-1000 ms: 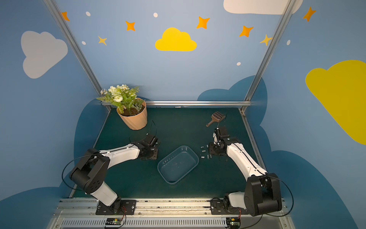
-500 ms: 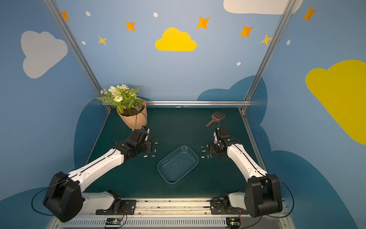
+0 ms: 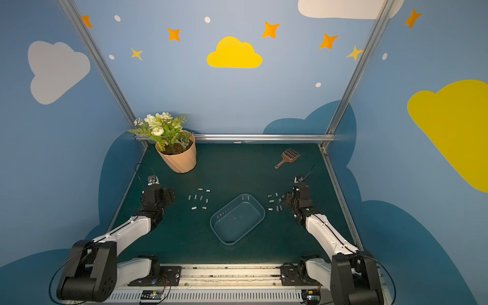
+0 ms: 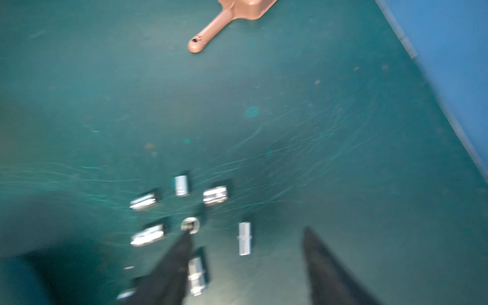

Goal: Take out the socket from the storage box
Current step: Reset both arms

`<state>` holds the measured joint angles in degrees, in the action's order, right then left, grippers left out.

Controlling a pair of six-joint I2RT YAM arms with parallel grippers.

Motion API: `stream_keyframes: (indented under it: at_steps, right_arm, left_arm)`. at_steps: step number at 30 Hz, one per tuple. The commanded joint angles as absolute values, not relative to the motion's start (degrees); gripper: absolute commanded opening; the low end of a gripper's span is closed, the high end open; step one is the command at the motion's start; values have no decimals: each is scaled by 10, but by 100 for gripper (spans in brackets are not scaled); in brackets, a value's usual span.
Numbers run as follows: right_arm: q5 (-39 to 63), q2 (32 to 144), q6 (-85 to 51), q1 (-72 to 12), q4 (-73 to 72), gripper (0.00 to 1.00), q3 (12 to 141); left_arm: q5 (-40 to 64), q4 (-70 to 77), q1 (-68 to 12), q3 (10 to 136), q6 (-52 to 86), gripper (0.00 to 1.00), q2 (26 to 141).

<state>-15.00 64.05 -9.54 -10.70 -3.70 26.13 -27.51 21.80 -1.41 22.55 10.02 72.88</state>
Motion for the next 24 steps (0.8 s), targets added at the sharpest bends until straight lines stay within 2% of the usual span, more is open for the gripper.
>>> stream_keyframes:
  at_steps: [1,5,8,11,14,18,24]
  right_arm:
    - [-205,642,-21,-94,-274,99,209]
    - [-204,710,-2,-76,-421,99,164]
    - [-191,754,0,-72,-456,99,179]
    - [-182,810,-19,-68,-451,99,208]
    - [-154,901,13,-66,-570,99,202]
    - [-142,884,3,-64,-520,99,215]
    - [-131,895,5,-58,-556,99,206]
  left_arm:
    - [-275,410,-1,203,89,100,775]
    - [-223,426,22,237,101,100,842]
    - [-206,323,11,293,88,100,851]
    - [-176,372,-1,274,54,100,856]
    - [-163,460,-4,242,38,100,872]
    - [-159,428,-6,254,41,100,869]
    - [-133,484,-4,225,32,100,875]
